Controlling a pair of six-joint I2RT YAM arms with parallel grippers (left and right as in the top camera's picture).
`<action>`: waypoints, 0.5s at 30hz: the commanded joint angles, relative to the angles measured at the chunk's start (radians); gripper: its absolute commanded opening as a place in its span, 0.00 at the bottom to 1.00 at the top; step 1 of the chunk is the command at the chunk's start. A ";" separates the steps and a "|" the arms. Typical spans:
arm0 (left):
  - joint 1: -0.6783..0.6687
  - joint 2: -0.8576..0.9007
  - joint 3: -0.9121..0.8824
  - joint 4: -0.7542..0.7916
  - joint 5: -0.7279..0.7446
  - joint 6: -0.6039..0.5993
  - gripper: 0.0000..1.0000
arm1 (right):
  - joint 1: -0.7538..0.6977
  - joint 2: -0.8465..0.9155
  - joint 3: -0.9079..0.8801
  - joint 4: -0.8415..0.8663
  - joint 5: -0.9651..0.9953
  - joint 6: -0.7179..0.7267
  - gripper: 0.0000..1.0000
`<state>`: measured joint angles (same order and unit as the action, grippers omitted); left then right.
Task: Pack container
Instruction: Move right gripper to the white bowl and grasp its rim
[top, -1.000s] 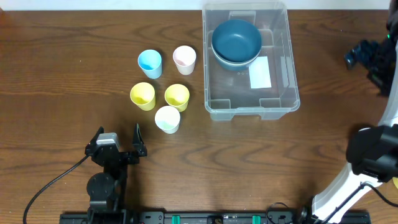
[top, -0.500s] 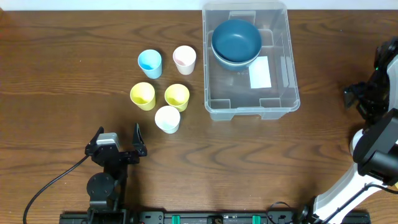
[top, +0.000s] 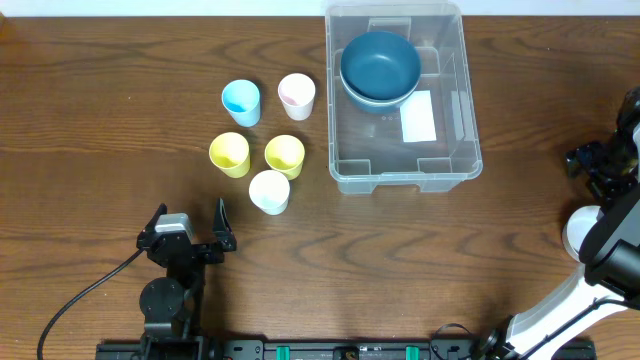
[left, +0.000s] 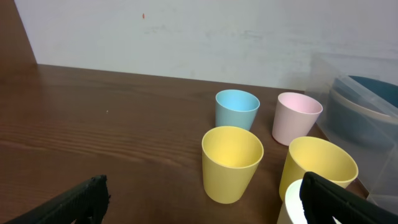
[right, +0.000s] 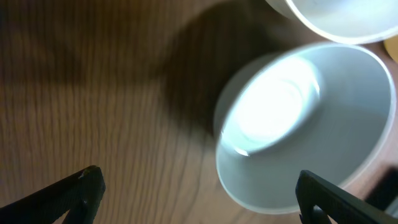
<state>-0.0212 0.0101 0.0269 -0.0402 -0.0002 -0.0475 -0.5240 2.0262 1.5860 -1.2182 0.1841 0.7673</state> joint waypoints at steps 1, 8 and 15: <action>0.005 -0.005 -0.023 -0.033 -0.012 0.017 0.98 | 0.000 -0.006 -0.050 0.034 0.010 -0.059 0.99; 0.005 -0.005 -0.023 -0.033 -0.012 0.017 0.98 | -0.002 -0.006 -0.176 0.171 0.005 -0.059 0.99; 0.005 -0.005 -0.023 -0.033 -0.012 0.017 0.98 | -0.002 -0.006 -0.202 0.220 0.002 -0.059 0.80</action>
<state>-0.0212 0.0105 0.0269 -0.0402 -0.0002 -0.0475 -0.5236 2.0262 1.3872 -1.0084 0.1787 0.7120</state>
